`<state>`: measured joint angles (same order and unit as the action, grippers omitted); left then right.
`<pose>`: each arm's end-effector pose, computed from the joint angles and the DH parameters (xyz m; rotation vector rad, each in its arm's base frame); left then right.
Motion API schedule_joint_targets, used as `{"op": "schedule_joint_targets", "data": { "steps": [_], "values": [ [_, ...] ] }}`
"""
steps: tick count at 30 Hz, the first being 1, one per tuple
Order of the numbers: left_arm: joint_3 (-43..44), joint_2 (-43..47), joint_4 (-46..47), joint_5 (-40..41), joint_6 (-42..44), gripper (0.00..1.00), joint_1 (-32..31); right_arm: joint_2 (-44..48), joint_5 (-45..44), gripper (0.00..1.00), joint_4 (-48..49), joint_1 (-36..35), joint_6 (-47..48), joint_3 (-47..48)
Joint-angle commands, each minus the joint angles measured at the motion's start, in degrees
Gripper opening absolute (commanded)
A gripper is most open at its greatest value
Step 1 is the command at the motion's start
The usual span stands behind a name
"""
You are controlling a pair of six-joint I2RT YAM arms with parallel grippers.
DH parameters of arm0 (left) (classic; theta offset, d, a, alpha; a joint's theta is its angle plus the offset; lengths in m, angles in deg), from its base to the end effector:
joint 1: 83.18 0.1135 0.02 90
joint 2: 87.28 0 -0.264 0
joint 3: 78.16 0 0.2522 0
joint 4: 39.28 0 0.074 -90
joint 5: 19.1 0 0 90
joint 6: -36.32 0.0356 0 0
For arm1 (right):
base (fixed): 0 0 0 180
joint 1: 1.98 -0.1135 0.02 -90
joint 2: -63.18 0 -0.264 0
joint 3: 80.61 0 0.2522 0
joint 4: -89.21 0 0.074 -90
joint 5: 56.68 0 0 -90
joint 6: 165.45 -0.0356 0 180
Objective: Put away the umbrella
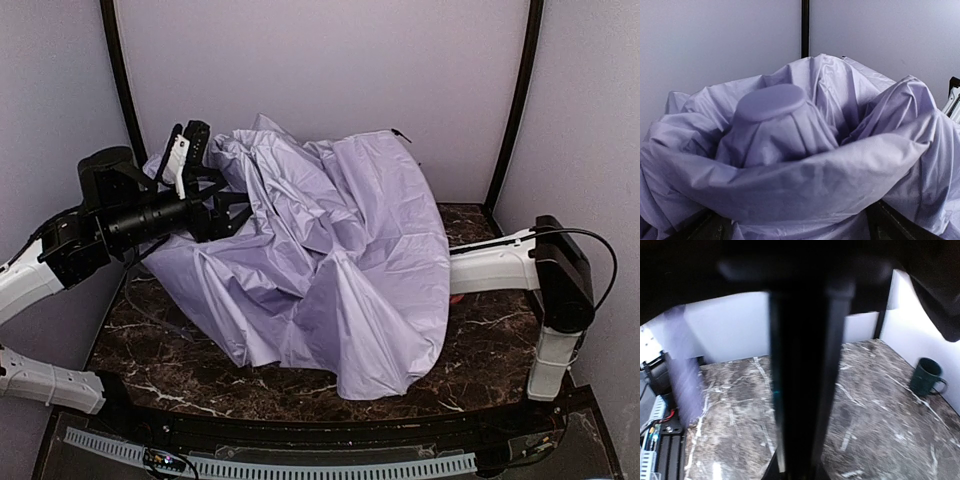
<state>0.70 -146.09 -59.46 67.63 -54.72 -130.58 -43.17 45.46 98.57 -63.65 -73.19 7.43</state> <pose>0.1540 -0.1705 0.4256 0.6788 1.4682 -0.7039 0.2028 0.3919 0.2707 -1.0985 1.4493 0.9345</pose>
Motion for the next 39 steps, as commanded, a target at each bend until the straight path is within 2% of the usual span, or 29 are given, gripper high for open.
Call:
{"op": "schedule_joint_targets", "data": {
  "steps": [1, 4, 6, 7, 10, 14, 16, 19, 24, 26, 28, 31, 35, 37, 39],
  "values": [
    [-6.1, 0.9, 10.0, -6.0, -2.7, 0.93, -0.1, -2.1, 4.5, 0.0, 4.0, -4.5, 6.6, 6.2],
    [-9.0, 1.6, 10.6, -3.9, -2.5, 0.83, -0.1, -3.2, 3.7, 0.0, 6.3, -5.2, 5.5, 6.0],
    [-10.1, 2.6, 10.4, -3.0, -1.9, 0.69, -0.1, -3.1, 3.2, 0.0, 9.3, -5.2, 3.9, 4.4],
    [-10.6, 3.3, 10.6, -3.1, -1.5, 0.61, -0.1, -2.9, 3.3, 0.05, 9.9, -5.1, 3.4, 3.8],
    [-11.8, 5.8, 11.8, -4.6, -0.5, 0.37, -0.1, -2.7, 2.9, 0.25, 9.8, -5.2, 2.6, 2.1],
    [-12.6, 8.2, 12.4, -5.3, -0.5, 0.14, -0.1, -1.4, 2.9, 0.59, 10.5, -5.1, 0.1, -0.8],
    [-12.3, 8.9, 10.9, -5.2, 0.2, 0.08, 0.0, 0.1, 1.9, 0.77, 10.5, -5.0, -0.8, -3.1],
    [-12.0, 10.4, 8.5, -3.1, 1.5, 0.03, 0.0, 4.5, -1.4, 0.99, 10.7, -4.6, -3.6, -10.2],
    [-11.5, 12.6, 5.9, -0.7, 3.3, 0.0, 0.5, 18.2, -3.6, 1.0, 10.5, -3.2, -9.0, -27.0],
    [-11.9, 13.4, 6.5, 0.1, 3.4, 0.0, 0.7, 24.5, -2.7, 1.0, 4.9, -2.0, -10.1, -31.3],
    [-12.3, 14.4, 7.7, -0.3, 3.2, 0.0, 0.9, 31.5, -1.9, 1.0, -5.8, -0.8, -10.1, -32.4],
    [-13.8, 15.9, 10.3, -6.6, 4.5, 0.0, 1.0, 42.9, 0.7, 1.0, -19.1, 2.7, -8.1, -31.3],
    [-16.7, 16.1, 13.8, -15.2, 4.7, 0.0, 1.1, 54.6, 14.3, 1.0, -32.3, 9.1, -4.5, -24.6],
    [-16.7, 15.3, 13.2, -17.3, 4.4, 0.0, 1.1, 56.9, 10.4, 1.0, -39.3, 9.6, -2.0, -19.0],
    [-17.3, 15.2, 14.6, -18.8, 3.8, 0.0, 1.1, 56.4, 4.9, 1.0, -42.0, 9.6, -2.0, -14.4]
  ]
}}
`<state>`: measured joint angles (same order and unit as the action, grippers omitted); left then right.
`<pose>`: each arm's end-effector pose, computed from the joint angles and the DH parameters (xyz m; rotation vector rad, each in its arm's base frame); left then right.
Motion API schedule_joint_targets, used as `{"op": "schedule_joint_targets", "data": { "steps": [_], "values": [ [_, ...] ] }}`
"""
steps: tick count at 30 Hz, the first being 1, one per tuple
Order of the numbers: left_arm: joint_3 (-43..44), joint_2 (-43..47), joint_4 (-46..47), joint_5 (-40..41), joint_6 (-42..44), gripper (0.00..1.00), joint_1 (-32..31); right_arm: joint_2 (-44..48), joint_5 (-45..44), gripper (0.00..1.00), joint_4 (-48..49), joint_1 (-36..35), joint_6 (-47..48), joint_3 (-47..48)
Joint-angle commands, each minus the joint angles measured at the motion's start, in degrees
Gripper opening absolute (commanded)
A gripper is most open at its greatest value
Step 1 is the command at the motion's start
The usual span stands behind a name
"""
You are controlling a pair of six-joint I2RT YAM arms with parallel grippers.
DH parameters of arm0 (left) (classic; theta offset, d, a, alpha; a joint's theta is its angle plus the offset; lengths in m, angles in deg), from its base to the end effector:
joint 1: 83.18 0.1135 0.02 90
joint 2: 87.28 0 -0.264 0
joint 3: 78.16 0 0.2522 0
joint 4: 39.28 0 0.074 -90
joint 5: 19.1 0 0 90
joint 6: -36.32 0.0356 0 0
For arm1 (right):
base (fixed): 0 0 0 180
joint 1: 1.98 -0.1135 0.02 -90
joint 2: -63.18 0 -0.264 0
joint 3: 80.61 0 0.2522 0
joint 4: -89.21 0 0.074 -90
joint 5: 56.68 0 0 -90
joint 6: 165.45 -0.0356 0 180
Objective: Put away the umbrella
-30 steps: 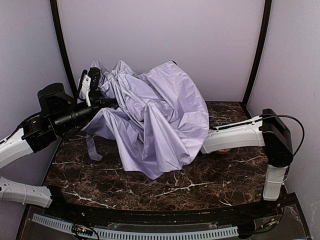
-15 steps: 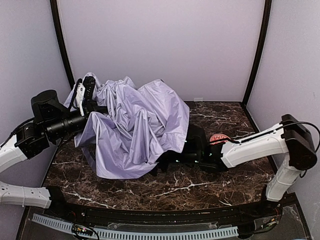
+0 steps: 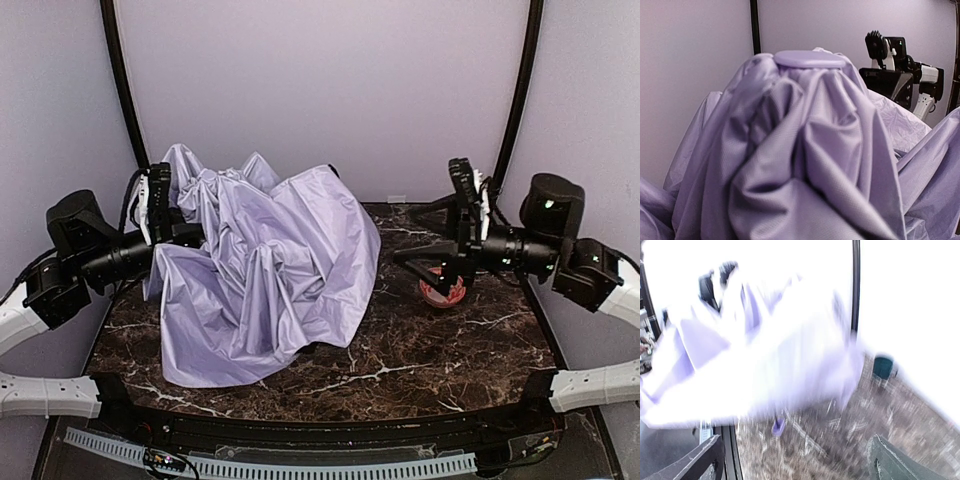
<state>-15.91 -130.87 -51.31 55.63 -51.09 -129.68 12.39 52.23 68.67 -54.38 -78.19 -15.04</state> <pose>0.1139 -0.1336 0.3887 0.8259 1.2667 -0.8137 0.1154 0.1687 0.3716 -0.9722 1.4747 0.9888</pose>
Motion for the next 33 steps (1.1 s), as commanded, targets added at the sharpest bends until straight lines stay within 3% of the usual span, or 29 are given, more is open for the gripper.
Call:
{"op": "schedule_joint_targets", "data": {
  "steps": [1, 5, 9, 13, 15, 22, 24, 27, 30, 33],
  "values": [
    [-1.0, -0.1, 7.3, -8.0, 0.2, 0.0, 0.2, -0.3, -2.4, 1.0, -11.4, 0.4, 2.8, 9.8],
    [-2.0, -0.3, 9.4, -15.1, 1.7, 0.0, 0.2, -9.5, 3.1, 1.0, -5.0, -1.2, 2.0, 13.2],
    [-2.8, -0.9, 11.8, -20.4, 0.6, 0.0, 0.1, -22.0, 3.4, 0.98, -7.5, -6.7, 5.3, 22.5],
    [-4.2, -2.4, 14.2, -22.9, -2.1, 0.0, 0.1, -31.2, 3.8, 0.99, 2.9, -11.6, 7.0, 26.6],
    [-4.7, -3.1, 16.0, -25.7, -3.3, 0.0, 0.1, -35.9, 2.1, 0.99, 3.4, -13.7, 9.5, 30.1],
    [-5.3, -7.1, 20.2, -29.9, -6.5, 0.0, -0.6, -44.4, 8.9, 0.94, 6.3, -14.8, 11.0, 36.9],
    [-5.3, -7.8, 21.5, -29.5, -6.5, 0.0, -0.8, -44.4, 9.8, 0.88, 6.9, -14.9, 10.3, 36.1],
    [-4.7, -9.6, 22.2, -29.1, -6.8, 0.03, -1.0, -43.7, 11.8, 0.69, 10.1, -15.0, 7.4, 33.6],
    [-3.9, -10.7, 19.5, -28.2, -5.4, 0.13, -1.0, -41.1, 11.5, 0.52, 12.8, -14.8, 6.4, 29.3],
    [-4.2, -9.5, 17.1, -19.9, -3.4, 0.31, -1.0, -36.1, 8.0, 0.45, 16.7, -14.3, 5.6, 23.2]
  ]
}}
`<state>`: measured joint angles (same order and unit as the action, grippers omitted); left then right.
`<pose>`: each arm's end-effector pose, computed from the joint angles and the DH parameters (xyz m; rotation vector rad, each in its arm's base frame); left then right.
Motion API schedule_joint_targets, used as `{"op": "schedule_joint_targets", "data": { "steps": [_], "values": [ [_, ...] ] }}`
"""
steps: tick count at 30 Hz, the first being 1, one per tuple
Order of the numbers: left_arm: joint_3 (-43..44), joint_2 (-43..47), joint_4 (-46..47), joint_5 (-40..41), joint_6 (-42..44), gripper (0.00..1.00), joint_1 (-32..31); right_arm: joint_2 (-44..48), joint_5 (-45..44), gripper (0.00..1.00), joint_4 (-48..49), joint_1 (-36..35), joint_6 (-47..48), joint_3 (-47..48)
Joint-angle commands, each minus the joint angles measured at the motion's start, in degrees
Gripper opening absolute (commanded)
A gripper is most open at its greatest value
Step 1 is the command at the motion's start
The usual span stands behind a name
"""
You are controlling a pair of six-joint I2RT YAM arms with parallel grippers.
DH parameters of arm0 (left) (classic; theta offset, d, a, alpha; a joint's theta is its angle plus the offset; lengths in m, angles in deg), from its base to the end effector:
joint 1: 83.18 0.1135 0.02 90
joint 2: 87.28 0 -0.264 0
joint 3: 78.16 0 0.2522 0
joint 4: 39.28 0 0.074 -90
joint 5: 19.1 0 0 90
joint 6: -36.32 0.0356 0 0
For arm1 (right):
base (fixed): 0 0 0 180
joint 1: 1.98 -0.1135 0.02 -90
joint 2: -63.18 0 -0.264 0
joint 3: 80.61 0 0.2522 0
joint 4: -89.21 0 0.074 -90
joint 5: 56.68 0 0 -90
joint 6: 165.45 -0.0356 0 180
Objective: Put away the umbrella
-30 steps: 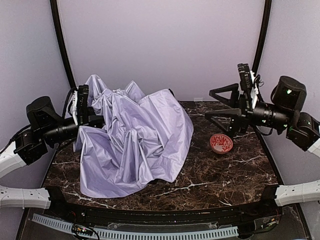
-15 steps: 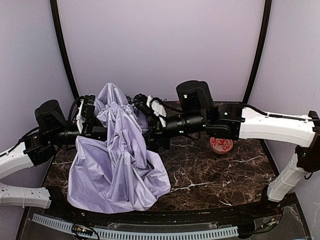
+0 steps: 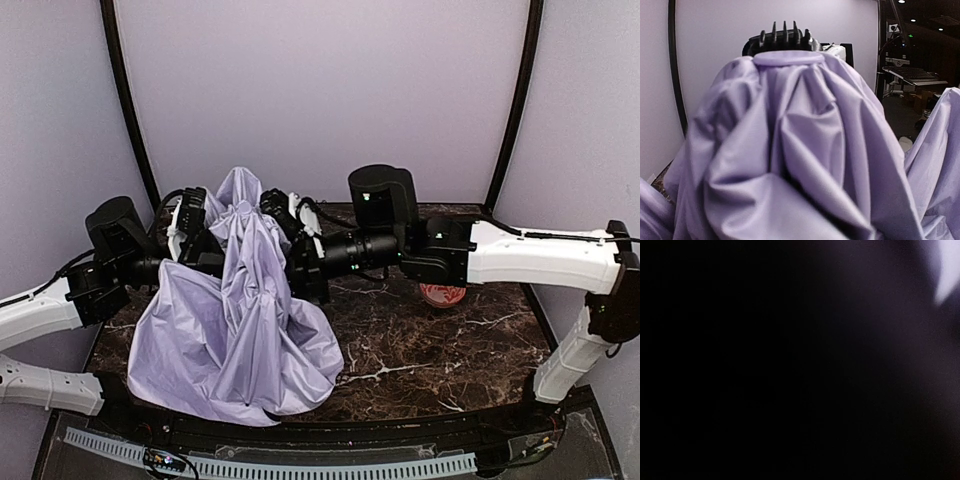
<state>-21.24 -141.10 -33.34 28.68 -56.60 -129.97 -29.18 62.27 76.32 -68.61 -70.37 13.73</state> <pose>0.1298 -0.1732 0.3560 1.1391 1.0895 -1.2104 0.1374 0.3613 0.3661 -1.4123 1.2767 1.1996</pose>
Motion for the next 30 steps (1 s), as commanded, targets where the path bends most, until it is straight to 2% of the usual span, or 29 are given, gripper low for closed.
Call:
{"op": "schedule_joint_targets", "data": {
  "steps": [1, 2, 3, 5, 12, 18, 23, 27, 30],
  "values": [
    [1.4, 1.1, -2.2, 9.1, 2.4, 0.37, -0.7, 7.1, -2.4, 0.43, 10.0, 0.3, -2.8, -7.4],
    [1.8, 1.3, -3.9, 10.7, 3.0, 0.45, -0.7, 8.2, -2.6, 0.4, 11.0, 0.5, -3.0, -9.0],
    [2.5, 1.5, -5.5, 11.6, 4.0, 0.48, -0.7, 9.2, -3.2, 0.35, 11.8, 0.7, -3.1, -10.6],
    [3.0, 1.7, -7.7, 13.4, 4.9, 0.51, -0.7, 10.6, -4.8, 0.23, 13.4, 0.9, -3.5, -13.1],
    [4.8, 4.4, -10.4, 18.5, 5.8, 0.81, -0.7, 12.4, -8.3, 0.1, 14.4, 1.7, -4.9, -17.9],
    [9.4, 11.2, -18.8, 25.7, 11.2, 0.97, -0.7, 16.5, -13.0, 0.0, 15.3, 3.5, -6.7, -22.2],
    [13.7, 16.3, -30.1, 32.6, 13.6, 0.99, -0.7, 21.0, -23.1, 0.0, 15.8, 4.5, -7.0, -25.0],
    [14.5, 18.8, -40.7, 25.8, 10.0, 0.97, -0.7, 21.2, -30.4, 0.0, 15.0, 4.9, -8.2, -25.0],
    [7.1, 21.9, -37.6, 21.5, 3.5, 0.99, -0.7, 19.9, -31.4, 0.0, 13.7, 4.9, -8.8, -23.6]
  ]
}}
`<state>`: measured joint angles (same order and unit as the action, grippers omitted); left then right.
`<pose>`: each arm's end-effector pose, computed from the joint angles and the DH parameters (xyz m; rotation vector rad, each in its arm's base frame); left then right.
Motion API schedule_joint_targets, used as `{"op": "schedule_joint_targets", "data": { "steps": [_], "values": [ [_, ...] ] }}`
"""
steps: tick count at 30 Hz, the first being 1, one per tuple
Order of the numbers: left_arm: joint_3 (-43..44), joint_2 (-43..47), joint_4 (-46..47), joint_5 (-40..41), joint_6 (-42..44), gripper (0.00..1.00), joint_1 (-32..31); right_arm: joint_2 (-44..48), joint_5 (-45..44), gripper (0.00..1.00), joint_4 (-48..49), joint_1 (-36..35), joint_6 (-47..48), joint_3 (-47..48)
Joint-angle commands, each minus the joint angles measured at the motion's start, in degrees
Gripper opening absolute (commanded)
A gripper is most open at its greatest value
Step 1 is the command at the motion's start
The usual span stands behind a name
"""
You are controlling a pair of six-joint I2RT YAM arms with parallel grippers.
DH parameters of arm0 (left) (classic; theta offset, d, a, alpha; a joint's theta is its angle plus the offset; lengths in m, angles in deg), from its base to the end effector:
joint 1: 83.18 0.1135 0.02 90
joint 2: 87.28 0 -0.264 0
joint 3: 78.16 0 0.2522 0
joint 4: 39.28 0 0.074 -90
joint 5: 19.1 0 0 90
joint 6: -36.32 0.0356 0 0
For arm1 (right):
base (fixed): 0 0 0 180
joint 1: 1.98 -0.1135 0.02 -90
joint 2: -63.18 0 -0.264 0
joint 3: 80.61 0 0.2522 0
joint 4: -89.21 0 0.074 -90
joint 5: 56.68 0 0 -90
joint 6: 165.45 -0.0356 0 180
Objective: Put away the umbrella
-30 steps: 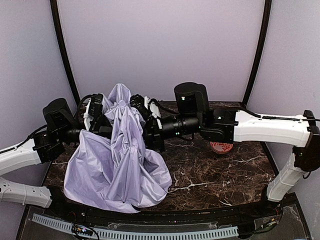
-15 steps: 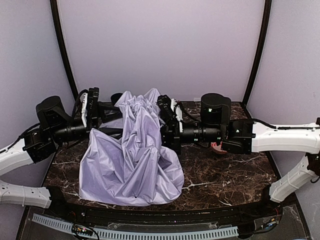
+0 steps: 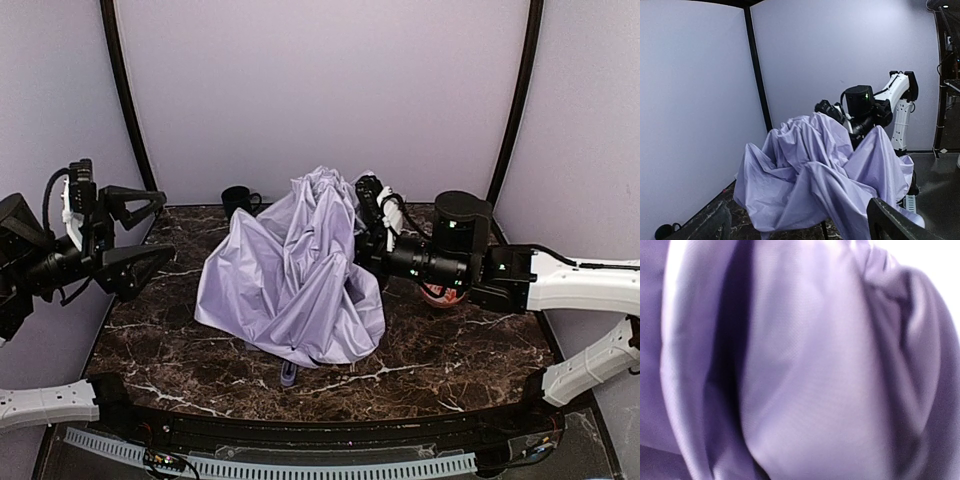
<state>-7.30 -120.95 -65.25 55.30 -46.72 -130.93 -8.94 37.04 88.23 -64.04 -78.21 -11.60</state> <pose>0.0651 -0.0859 0.4334 0.8551 1.1420 -0.7779 0.1385 0.2661 0.3433 -0.8974 1.4713 0.9068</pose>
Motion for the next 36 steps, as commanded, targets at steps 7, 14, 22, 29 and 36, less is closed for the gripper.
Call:
{"op": "schedule_joint_targets", "data": {
  "steps": [7, 14, 22, 29, 36],
  "values": [
    [-10.6, -3.1, 6.1, -5.0, -9.7, 0.99, 0.2, -4.4, -5.8, 0.0, -2.8, 0.2, -2.8, 7.2],
    [-11.1, -15.6, 19.7, -3.2, -8.8, 0.8, 0.2, -7.4, 0.3, 0.0, -3.7, -2.1, -0.7, 10.4],
    [-7.4, -22.2, 26.3, -7.9, -4.0, 0.39, 0.1, -11.7, 12.9, 0.16, -11.2, -6.1, 5.2, 18.7],
    [-10.6, -20.9, 29.7, -16.1, -5.1, 0.34, -0.3, -11.6, 12.0, 0.49, -6.1, -6.1, 5.1, 17.7],
    [-8.8, -23.1, 27.3, -20.4, -1.3, 0.31, -0.5, -15.5, 17.2, 0.78, -3.6, -6.1, 5.7, 19.9]
  ]
}}
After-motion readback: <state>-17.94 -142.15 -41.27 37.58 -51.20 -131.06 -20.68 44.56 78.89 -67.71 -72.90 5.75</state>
